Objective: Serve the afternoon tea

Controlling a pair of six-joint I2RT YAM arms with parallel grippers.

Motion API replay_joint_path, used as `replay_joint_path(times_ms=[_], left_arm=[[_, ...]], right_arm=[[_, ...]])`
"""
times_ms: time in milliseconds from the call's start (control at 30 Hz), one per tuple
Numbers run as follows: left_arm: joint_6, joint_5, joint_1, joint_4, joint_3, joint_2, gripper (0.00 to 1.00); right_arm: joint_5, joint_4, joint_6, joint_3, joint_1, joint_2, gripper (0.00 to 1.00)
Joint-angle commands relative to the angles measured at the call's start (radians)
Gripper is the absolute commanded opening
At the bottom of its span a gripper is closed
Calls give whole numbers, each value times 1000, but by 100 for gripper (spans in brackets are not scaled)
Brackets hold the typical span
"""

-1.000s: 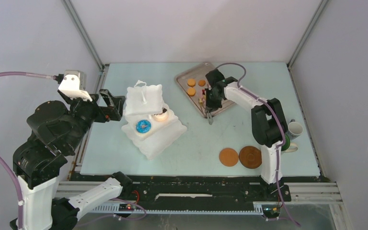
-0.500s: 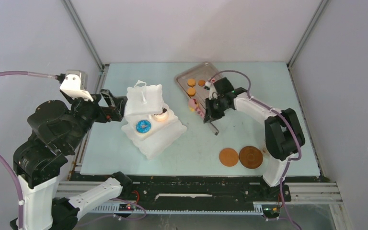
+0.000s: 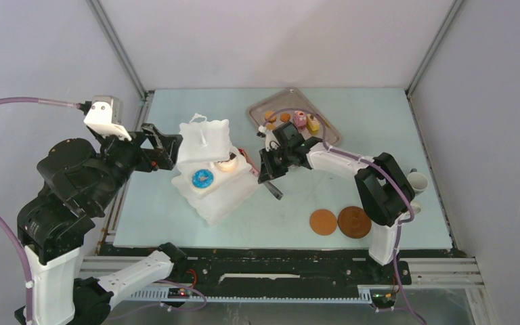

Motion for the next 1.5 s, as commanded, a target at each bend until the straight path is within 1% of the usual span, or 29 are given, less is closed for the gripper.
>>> replay_joint_path(times_ms=[0,200,367,467,633,800,933,1000,1367,1467], left_arm=[[-17,12,4,-5,28,6,97],[-16,4,5,-6,27,5,97],[-13,3,6,-5,25,6,97],[-9,4,5,-8,23,5,97],[-4,-2,5,-11,22,4,97],[-1,-1,6,-9,9,0,98],[4,-1,5,-7,6,-1,98],[7,-3,6,-7,6,-3,98],[17,3,5,-1,3,4,98],[20,2,5,1,2,4,98]], right_arm=[[2,112,17,17,16,21,6],[34,82,-1,90,52,74,7],[50,53,-8,164,83,136,10],[57,53,-4,202,95,164,15],[88,51,9,230,100,195,25],[40,53,21,225,93,208,29],[21,87,29,180,93,186,40],[20,100,32,159,92,172,44],[-8,113,51,79,65,82,45],[-23,76,39,70,54,57,45]])
